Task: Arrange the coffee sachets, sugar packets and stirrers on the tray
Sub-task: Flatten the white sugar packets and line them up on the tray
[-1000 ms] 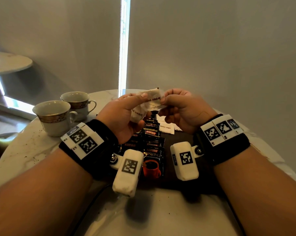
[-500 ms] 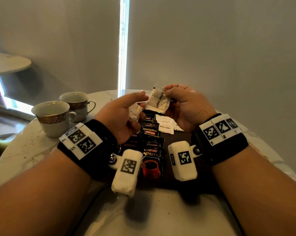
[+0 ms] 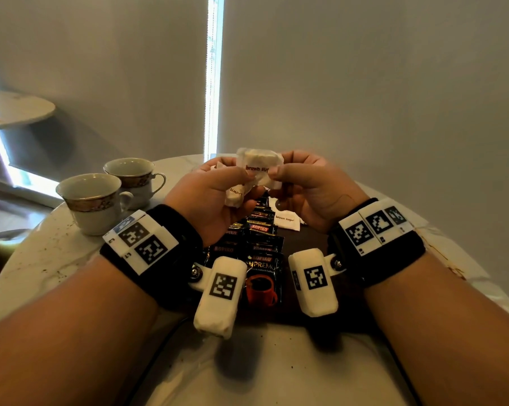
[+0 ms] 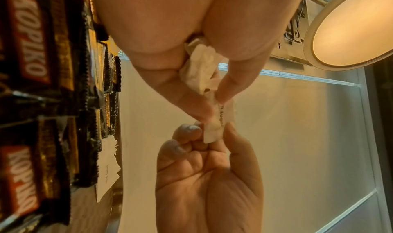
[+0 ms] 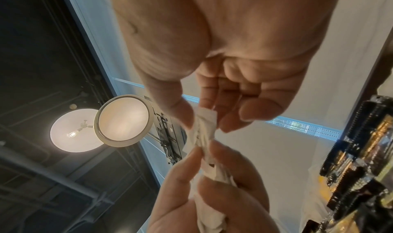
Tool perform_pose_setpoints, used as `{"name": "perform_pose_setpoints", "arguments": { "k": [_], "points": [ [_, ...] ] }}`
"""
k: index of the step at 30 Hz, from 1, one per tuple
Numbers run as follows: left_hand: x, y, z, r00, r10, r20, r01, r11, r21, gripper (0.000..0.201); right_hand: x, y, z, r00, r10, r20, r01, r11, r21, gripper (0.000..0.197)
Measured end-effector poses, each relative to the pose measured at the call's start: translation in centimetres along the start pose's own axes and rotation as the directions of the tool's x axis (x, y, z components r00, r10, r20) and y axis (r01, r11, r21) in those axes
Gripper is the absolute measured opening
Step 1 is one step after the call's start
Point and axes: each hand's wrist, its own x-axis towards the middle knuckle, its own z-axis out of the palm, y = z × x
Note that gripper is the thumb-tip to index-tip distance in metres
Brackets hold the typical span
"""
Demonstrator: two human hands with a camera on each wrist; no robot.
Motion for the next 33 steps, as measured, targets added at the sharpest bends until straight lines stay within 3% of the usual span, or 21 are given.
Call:
{"name": "perform_pose_setpoints", "arguments": {
  "k": [4, 11, 15, 19, 23, 26, 29, 33],
  "points": [
    [0.0, -0.3, 0.0, 1.0, -0.004, 0.005, 0.004, 1.0, 0.028, 0.043, -0.1, -0.1, 0.3, 0.999, 0.008, -0.042, -0.007, 1.0, 0.028, 0.011],
    [0.3, -0.3, -0.2, 0.999, -0.027, -0.041, 0.029, 0.999, 0.032, 0.024, -0.2, -0.2, 0.3, 1.0, 0.022, -0.022, -0.021, 0.999, 0.05, 0.004],
    [0.1, -0.3, 0.0, 0.998, -0.021, -0.053, 0.024, 0.998, 0.051, 0.033, -0.1, 0.0, 0.2, 0.999, 0.009, -0.042, -0.008, 1.0, 0.02, 0.004],
    [0.1, -0.1, 0.2, 0.996, -0.03, -0.079, 0.031, 0.999, 0.018, 0.027, 0.3, 0.1, -0.2, 0.999, 0.01, -0.046, -0.011, 1.0, -0.011, 0.006],
    [0.0, 0.0, 0.3, 0.99, -0.079, -0.119, 0.067, 0.993, -0.099, 0.032, 1.2, -0.2, -1.9, 0.986, -0.005, -0.166, 0.009, 1.0, 0.024, 0.005],
    [0.0, 0.2, 0.5, 0.987, -0.074, -0.145, 0.05, 0.986, -0.158, 0.02, 2.5, 0.4, -4.9, 0.924, 0.024, -0.381, -0.019, 1.0, 0.015, 0.014],
    [0.1, 0.3, 0.5, 0.979, -0.066, -0.19, 0.03, 0.982, -0.188, 0.029, 3.3, 2.0, -7.9, 0.823, 0.125, -0.554, -0.195, 0.978, -0.069, 0.013],
    [-0.1, 0.5, 0.6, 0.979, -0.068, -0.193, 0.019, 0.969, -0.246, 0.032, 3.7, 5.1, -10.0, 0.703, 0.329, -0.63, -0.448, 0.893, -0.034, 0.015]
  ]
}}
